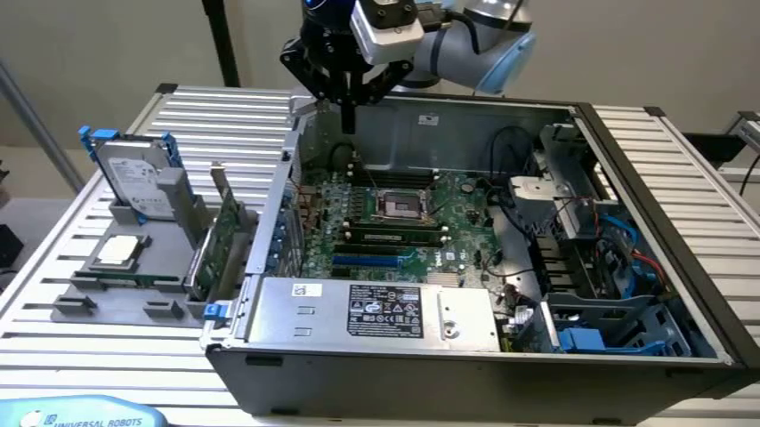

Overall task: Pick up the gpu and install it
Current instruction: 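Reach for the gpu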

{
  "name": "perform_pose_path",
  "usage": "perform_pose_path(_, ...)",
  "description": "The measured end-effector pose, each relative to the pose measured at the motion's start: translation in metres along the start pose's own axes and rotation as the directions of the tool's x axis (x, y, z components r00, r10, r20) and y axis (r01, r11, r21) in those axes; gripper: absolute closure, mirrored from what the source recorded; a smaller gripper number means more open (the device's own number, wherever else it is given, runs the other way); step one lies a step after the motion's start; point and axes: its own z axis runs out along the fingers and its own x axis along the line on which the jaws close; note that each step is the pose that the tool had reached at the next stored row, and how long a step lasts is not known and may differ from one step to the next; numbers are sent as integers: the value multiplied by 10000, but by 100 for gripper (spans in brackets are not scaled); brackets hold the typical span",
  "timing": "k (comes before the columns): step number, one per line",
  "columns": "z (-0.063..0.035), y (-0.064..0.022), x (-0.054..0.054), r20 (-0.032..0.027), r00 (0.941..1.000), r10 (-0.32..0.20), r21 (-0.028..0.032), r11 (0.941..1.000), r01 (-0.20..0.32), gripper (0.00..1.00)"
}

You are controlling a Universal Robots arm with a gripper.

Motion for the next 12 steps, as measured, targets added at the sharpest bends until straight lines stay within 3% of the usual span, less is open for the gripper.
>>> perform_pose_path(12,-22,-273,500,2,10000,-1,-4,10000,1,89)
